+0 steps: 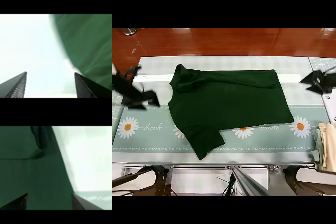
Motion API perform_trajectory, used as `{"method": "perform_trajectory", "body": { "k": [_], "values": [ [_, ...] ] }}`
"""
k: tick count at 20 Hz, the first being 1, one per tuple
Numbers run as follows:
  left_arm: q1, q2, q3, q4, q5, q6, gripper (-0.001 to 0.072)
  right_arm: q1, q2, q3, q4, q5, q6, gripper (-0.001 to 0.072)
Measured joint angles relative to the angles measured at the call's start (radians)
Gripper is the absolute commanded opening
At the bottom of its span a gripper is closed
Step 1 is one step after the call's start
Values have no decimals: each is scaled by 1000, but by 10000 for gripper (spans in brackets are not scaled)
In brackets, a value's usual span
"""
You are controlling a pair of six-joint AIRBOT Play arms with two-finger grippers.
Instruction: Fold the shirts.
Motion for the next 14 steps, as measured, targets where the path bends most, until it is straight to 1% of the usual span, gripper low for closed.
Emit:
{"method": "perform_trajectory", "body": {
  "k": [2,4,7,9,11,14],
  "values": [
    [82,95,-177,-72,38,-4,702,-15,103,-193,50,-61,-45,626],
    [154,184,-330,-179,89,5,702,-23,190,-357,132,-110,-98,626],
    [206,275,-504,-313,171,32,702,-27,281,-513,242,-159,-164,626],
    [200,304,-593,-394,225,53,702,-29,309,-560,284,-177,-188,626],
    [169,318,-660,-467,312,66,701,-29,324,-586,302,-177,-201,626],
    [107,317,-712,-552,437,76,701,-30,334,-603,319,-161,-207,625]
  ]
}}
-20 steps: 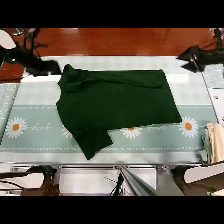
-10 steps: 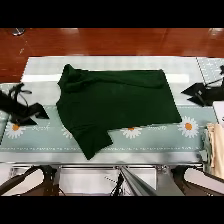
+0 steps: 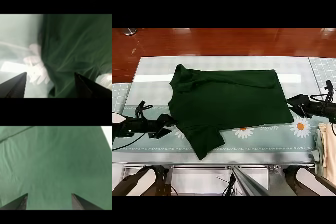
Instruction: Fold the shirts.
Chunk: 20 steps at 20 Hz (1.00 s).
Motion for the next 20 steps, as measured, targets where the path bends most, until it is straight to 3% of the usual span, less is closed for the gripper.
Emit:
{"method": "perform_trajectory", "body": {
  "k": [4,5,6,7,10,15,20],
  "values": [
    [-100,-52,-22,-81,96,11,696,0,5,-8,18,6,2,625],
    [-122,-69,-24,-102,106,14,527,-2,5,-7,20,2,3,626],
    [-139,-84,-25,-101,123,19,91,-9,5,0,19,-5,8,626],
    [-148,-96,-27,-98,144,22,24,-25,5,14,15,-14,21,626],
    [-155,-111,-18,-91,160,39,25,-126,6,79,-66,-38,77,625],
    [-158,-119,19,-118,159,68,25,-267,-10,92,-319,-5,275,626],
    [-158,-119,29,-190,158,113,24,-298,-122,85,-348,93,243,626]
  ]
}}
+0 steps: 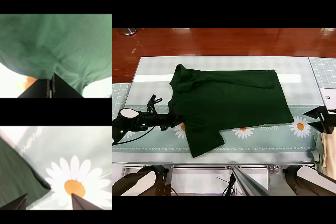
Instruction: Fold the shirts.
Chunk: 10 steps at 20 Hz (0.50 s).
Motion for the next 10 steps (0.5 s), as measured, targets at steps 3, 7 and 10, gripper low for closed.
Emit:
{"method": "perform_trajectory", "body": {
  "k": [3,7,10],
  "values": [
    [0,0,2,-21,-2,14,25,14,-68,-1,33,29,-35,626],
    [-1,0,2,-30,-3,21,25,106,-131,11,53,10,-60,625],
    [-4,0,2,-35,-3,23,25,195,-176,35,78,-6,-54,625]
  ]
}}
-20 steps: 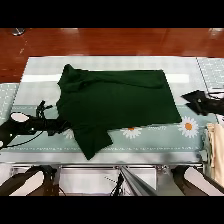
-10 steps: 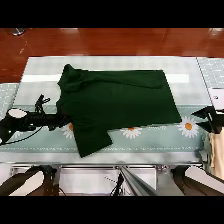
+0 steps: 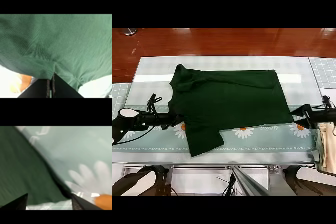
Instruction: Fold the shirts.
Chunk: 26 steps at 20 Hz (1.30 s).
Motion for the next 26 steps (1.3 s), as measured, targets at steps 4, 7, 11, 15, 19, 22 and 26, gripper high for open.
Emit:
{"method": "perform_trajectory", "body": {
  "k": [4,7,11,15,19,22,26],
  "values": [
    [-14,0,0,-1,0,2,24,119,-40,33,-30,-44,15,26],
    [-12,1,36,0,-13,2,24,189,-47,121,11,-9,18,25],
    [-5,21,286,-21,-42,2,24,275,-31,464,69,91,67,26],
    [-3,53,733,-1,-55,16,23,341,4,938,79,163,162,26],
    [-3,119,1133,244,-157,-101,23,364,161,1200,69,239,198,26],
    [-3,219,1312,465,-240,-173,23,368,323,1262,-53,282,229,26],
    [-3,394,1399,709,-351,-243,23,370,516,1290,-200,357,270,26]
  ]
}}
